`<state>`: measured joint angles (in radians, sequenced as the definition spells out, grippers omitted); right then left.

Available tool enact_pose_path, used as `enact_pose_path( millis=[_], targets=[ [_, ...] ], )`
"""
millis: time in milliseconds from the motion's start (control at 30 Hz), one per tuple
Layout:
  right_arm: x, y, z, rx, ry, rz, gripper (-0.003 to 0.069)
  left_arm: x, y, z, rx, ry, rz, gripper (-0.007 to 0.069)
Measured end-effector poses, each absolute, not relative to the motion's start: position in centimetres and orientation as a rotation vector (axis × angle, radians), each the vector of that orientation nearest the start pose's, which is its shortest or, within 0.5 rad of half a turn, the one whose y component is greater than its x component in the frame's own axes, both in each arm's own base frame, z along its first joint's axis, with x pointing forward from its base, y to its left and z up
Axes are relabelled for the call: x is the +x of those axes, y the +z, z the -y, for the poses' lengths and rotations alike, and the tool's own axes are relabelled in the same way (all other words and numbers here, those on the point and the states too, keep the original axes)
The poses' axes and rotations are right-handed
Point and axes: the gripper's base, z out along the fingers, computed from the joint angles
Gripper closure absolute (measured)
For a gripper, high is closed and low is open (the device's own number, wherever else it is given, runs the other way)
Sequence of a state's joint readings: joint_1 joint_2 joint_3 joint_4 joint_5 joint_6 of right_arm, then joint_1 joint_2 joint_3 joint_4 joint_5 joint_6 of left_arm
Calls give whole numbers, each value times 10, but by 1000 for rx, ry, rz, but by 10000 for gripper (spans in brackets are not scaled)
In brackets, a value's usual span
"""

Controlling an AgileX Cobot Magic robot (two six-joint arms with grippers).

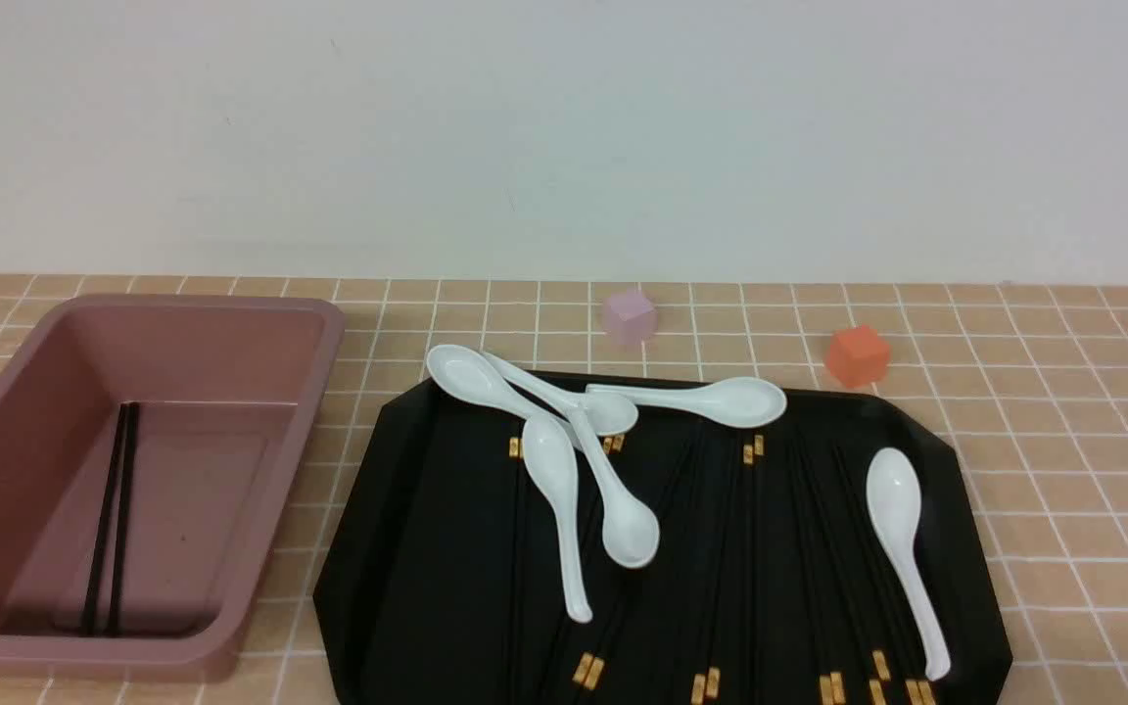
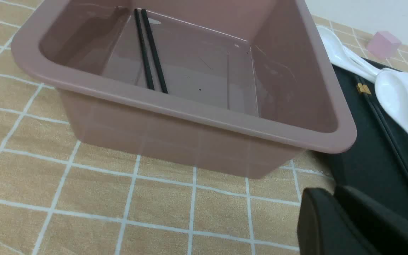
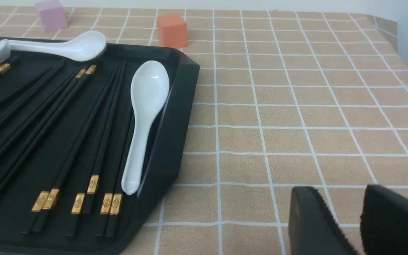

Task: On brown tablecloth take chopsticks from black tray and put them in box.
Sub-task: 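Reach over to the black tray and grasp a pair of chopsticks with the left gripper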

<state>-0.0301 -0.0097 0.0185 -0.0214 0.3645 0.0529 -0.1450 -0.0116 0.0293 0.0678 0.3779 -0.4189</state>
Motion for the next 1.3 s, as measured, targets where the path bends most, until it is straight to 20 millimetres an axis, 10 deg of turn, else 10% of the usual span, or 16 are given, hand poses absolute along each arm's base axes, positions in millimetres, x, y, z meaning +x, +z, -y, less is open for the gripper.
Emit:
enact_pose_path(
  millis=[1300],
  targets=[
    [53,175,2,64,-5,-1856,419,52,170,5,-215,-319,-1878,543]
  ],
)
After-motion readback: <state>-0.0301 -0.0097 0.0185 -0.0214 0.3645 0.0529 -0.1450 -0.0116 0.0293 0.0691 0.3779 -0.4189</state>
